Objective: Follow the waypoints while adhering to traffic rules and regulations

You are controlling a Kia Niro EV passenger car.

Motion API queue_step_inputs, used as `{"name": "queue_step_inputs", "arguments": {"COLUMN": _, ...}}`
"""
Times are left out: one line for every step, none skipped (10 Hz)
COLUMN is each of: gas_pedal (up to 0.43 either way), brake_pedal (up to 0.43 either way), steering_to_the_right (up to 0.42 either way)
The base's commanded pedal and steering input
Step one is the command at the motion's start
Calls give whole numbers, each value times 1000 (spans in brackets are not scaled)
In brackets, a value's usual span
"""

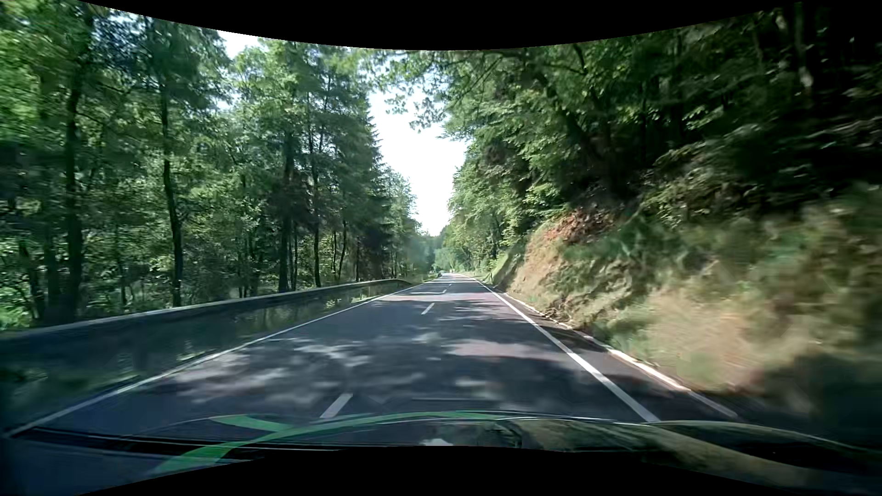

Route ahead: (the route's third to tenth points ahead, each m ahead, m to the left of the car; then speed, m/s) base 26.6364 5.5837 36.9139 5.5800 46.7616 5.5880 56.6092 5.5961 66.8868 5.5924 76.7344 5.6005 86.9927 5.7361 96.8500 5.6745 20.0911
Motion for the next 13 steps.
{"name": "queue_step_inputs", "arguments": {"gas_pedal": 228, "brake_pedal": 0, "steering_to_the_right": -4}}
{"name": "queue_step_inputs", "arguments": {"gas_pedal": 228, "brake_pedal": 0, "steering_to_the_right": -4}}
{"name": "queue_step_inputs", "arguments": {"gas_pedal": 228, "brake_pedal": 0, "steering_to_the_right": -4}}
{"name": "queue_step_inputs", "arguments": {"gas_pedal": 228, "brake_pedal": 0, "steering_to_the_right": -4}}
{"name": "queue_step_inputs", "arguments": {"gas_pedal": 228, "brake_pedal": 0, "steering_to_the_right": -4}}
{"name": "queue_step_inputs", "arguments": {"gas_pedal": 228, "brake_pedal": 0, "steering_to_the_right": -4}}
{"name": "queue_step_inputs", "arguments": {"gas_pedal": 240, "brake_pedal": 0, "steering_to_the_right": -3}}
{"name": "queue_step_inputs", "arguments": {"gas_pedal": 240, "brake_pedal": 0, "steering_to_the_right": -3}}
{"name": "queue_step_inputs", "arguments": {"gas_pedal": 240, "brake_pedal": 0, "steering_to_the_right": -2}}
{"name": "queue_step_inputs", "arguments": {"gas_pedal": 228, "brake_pedal": 0, "steering_to_the_right": -2}}
{"name": "queue_step_inputs", "arguments": {"gas_pedal": 228, "brake_pedal": 0, "steering_to_the_right": -2}}
{"name": "queue_step_inputs", "arguments": {"gas_pedal": 228, "brake_pedal": 0, "steering_to_the_right": -2}}
{"name": "queue_step_inputs", "arguments": {"gas_pedal": 228, "brake_pedal": 0, "steering_to_the_right": -2}}
